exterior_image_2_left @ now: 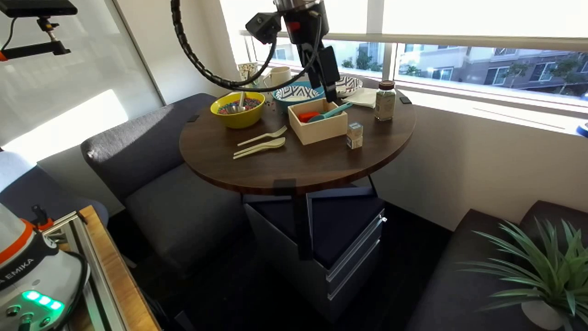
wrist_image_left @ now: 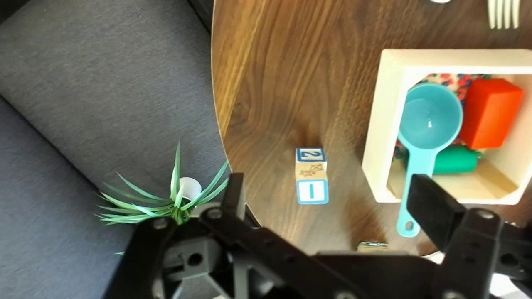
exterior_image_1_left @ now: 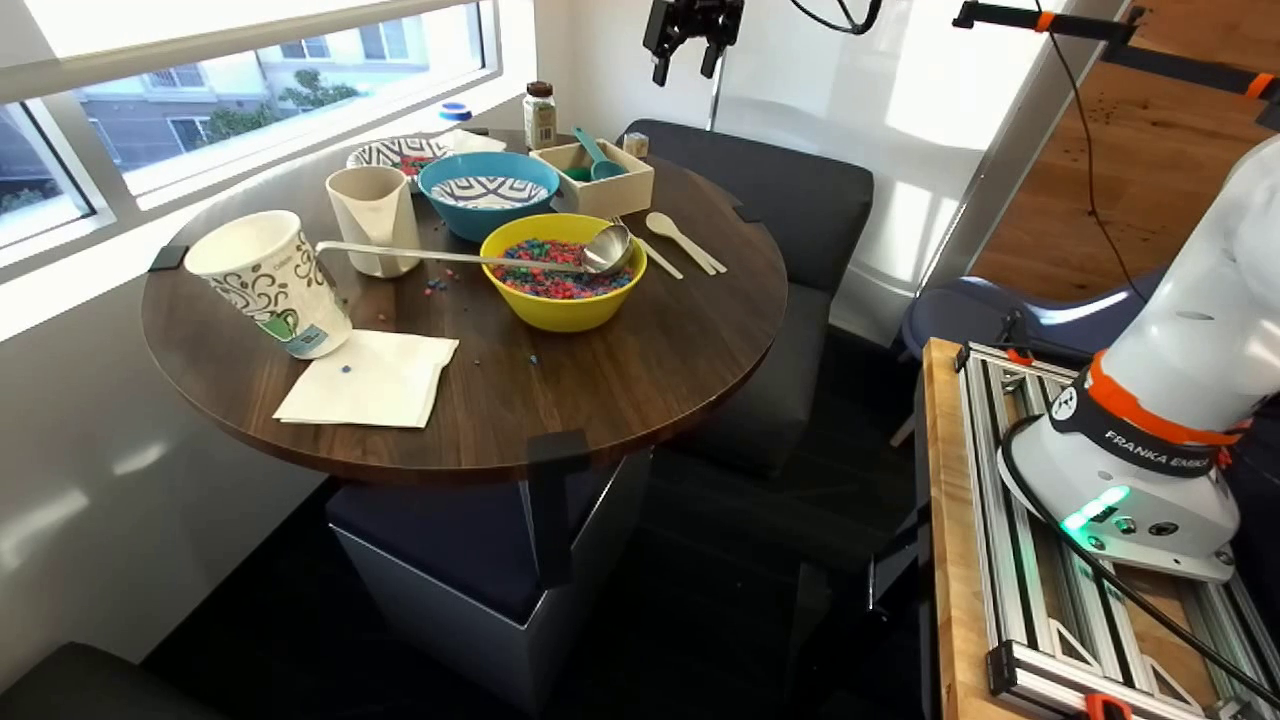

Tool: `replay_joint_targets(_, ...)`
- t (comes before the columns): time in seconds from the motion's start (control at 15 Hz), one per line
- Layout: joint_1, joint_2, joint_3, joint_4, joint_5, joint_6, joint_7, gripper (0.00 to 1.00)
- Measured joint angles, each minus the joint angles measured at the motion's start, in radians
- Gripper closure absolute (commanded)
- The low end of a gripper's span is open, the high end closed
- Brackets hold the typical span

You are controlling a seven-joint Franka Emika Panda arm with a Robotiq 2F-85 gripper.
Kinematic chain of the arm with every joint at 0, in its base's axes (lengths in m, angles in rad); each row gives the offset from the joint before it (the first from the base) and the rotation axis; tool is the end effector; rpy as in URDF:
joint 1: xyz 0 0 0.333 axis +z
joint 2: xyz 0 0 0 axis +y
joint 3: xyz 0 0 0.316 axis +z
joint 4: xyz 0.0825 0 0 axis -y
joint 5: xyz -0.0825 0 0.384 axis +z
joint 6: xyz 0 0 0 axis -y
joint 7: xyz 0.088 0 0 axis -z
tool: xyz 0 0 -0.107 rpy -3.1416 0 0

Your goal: Pick up the block with i on it and put it on the table

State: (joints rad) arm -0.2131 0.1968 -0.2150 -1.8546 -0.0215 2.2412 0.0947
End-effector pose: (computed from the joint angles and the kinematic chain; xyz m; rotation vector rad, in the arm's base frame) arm 0.5734 -0.2548 0.4366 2.9429 -0.7561 0.2767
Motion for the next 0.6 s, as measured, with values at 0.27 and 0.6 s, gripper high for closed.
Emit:
replay_joint_targets(0.27,-0.037,0.093,-0.002,0.056,0.057,0.048,-0.008,0.00)
replay_joint_targets(0.6,-0.069,0.188,0.000,0.136,0.112,0.073,-0.024,0.00)
